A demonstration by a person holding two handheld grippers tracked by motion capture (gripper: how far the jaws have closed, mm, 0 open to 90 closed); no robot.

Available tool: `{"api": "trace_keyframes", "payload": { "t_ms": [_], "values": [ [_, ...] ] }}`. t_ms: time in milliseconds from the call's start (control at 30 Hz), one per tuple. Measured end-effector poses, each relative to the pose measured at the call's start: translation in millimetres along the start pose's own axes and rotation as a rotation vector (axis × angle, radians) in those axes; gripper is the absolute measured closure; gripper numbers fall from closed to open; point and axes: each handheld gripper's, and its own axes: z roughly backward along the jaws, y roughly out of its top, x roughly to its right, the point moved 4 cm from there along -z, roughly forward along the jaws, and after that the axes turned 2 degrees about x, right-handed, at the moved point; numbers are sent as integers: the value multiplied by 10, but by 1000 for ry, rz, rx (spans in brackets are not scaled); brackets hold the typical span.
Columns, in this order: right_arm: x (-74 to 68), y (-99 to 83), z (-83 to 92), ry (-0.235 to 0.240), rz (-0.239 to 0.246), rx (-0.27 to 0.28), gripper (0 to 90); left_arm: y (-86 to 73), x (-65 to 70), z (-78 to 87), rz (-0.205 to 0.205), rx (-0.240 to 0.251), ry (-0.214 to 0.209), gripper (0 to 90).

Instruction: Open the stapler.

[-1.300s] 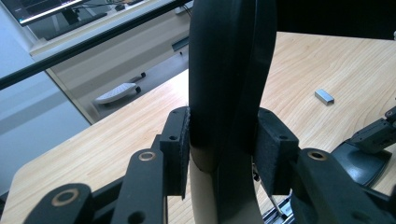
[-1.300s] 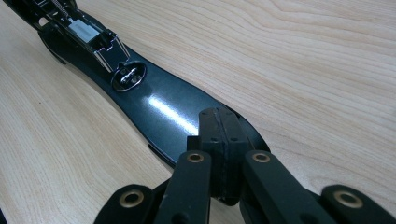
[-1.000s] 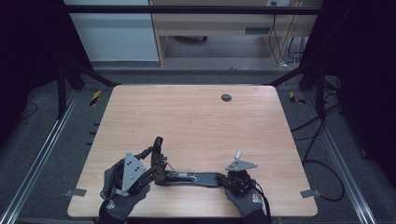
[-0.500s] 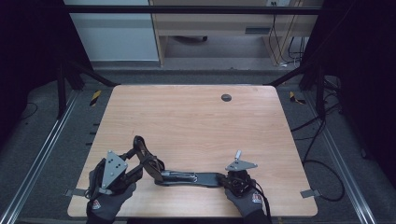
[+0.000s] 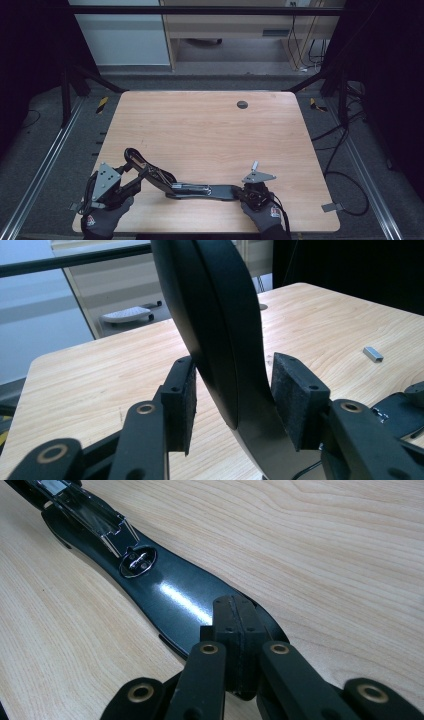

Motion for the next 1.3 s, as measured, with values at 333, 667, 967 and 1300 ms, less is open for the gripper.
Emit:
{"api": "trace_keyframes", "payload": {
  "t_ms": [333,667,967,1300],
  "values": [
    [0,1,-2,1,4,4,900,-115,-117,41,-8,-27,29,471],
    [-3,8,-5,-3,12,-3,900,-178,-189,52,5,-38,21,442],
    [-5,9,-3,11,7,-2,874,-187,-177,55,-32,-52,31,398],
    [-21,12,-6,6,20,0,840,-161,-184,118,-25,-63,30,314]
  ]
}}
